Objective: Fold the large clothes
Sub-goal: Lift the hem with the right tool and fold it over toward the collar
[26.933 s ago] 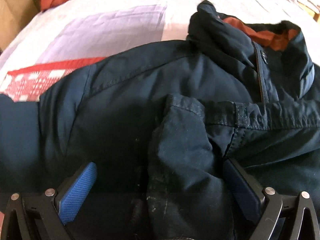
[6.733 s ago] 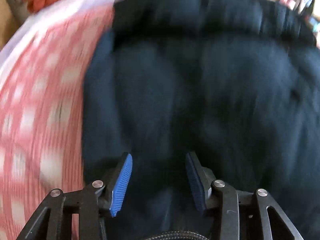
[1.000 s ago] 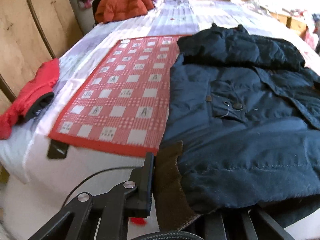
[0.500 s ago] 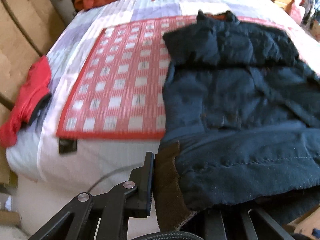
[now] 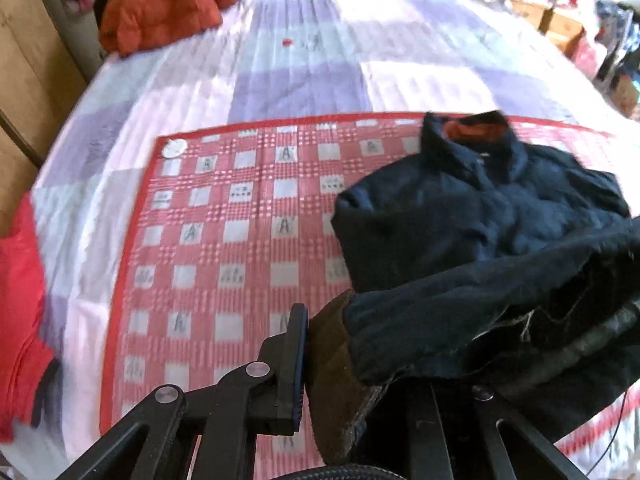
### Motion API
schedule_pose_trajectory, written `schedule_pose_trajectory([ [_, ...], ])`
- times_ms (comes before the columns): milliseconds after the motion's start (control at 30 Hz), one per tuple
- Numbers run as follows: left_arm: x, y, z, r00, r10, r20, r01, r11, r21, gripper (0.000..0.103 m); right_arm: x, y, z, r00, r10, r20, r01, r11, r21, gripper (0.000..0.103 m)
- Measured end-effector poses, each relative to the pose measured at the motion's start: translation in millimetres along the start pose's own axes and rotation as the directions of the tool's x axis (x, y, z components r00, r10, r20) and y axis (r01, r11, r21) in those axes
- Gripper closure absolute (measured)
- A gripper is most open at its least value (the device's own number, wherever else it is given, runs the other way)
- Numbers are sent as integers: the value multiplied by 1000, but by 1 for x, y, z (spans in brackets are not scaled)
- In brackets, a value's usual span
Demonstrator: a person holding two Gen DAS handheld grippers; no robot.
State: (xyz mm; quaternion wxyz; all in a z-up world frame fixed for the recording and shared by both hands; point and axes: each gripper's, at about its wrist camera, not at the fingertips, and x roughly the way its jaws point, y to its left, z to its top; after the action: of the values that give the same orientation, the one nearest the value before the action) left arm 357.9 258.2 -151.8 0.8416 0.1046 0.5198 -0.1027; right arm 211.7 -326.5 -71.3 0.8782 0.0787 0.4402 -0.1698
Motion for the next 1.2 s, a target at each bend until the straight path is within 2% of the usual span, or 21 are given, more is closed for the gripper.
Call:
schedule_pose_trajectory([
  [67, 42, -3, 32, 999, 20, -48, -20, 1000, 11, 87, 42, 5, 23, 1000, -6, -24, 5, 1000, -9, 90],
  [200, 118, -9, 68, 989, 53, -135, -53, 999, 0, 87, 145, 17, 62, 995, -33, -95, 32, 999, -10, 90],
  [267, 154, -12, 76, 981, 71, -179, -75, 997, -16, 87, 194, 20, 68, 989, -45, -144, 45, 999, -2, 90],
  [400, 200, -12, 79, 970, 73, -234, -88, 995, -56, 85, 266, 26, 69, 974, -76, -215, 67, 997, -46, 90],
  [500, 228, -11, 82, 962, 65, -267, -89, 993, -80, 78, 301, 26, 66, 967, -80, -243, 70, 996, -53, 90],
  [567, 242, -11, 83, 957, 68, -283, -96, 992, -86, 69, 321, 26, 63, 961, -78, -265, 67, 996, -50, 90],
  [633, 259, -10, 84, 954, 64, -294, -97, 990, -99, 65, 342, 28, 62, 956, -77, -283, 66, 997, -47, 89],
  [800, 295, -17, 83, 947, 50, -318, -87, 991, -105, 63, 380, 29, 53, 943, -79, -323, 65, 996, -53, 89],
  [900, 307, -12, 86, 940, 4, -341, -50, 991, -125, 56, 397, 24, 49, 934, -56, -354, 53, 998, -17, 88],
  [967, 310, -1, 89, 926, -81, -368, 28, 989, -147, 54, 405, 23, 48, 926, -45, -374, 42, 999, -15, 88],
  [1000, 308, 5, 93, 919, -107, -379, 60, 989, -134, 49, 409, 22, 49, 922, -21, -386, 18, 1000, -13, 80],
  [1033, 305, 8, 97, 919, -109, -379, 71, 991, -113, 38, 410, 22, 50, 920, -23, -392, 11, 999, -34, 74],
  [1067, 299, 11, 103, 921, -104, -375, 76, 993, -87, 28, 408, 22, 51, 921, -40, -388, 19, 998, -59, 58],
  [1100, 293, 15, 110, 921, -101, -377, 84, 995, -63, 25, 406, 20, 53, 921, -56, -386, 24, 996, -87, 44],
  [1167, 284, 24, 123, 910, -140, -391, 128, 990, -57, 15, 402, 9, 58, 914, -31, -404, -1, 997, -79, 30],
  [1200, 276, 30, 131, 911, -155, -382, 145, 988, -55, 13, 397, 1, 64, 911, 11, -413, -35, 998, -50, 23],
])
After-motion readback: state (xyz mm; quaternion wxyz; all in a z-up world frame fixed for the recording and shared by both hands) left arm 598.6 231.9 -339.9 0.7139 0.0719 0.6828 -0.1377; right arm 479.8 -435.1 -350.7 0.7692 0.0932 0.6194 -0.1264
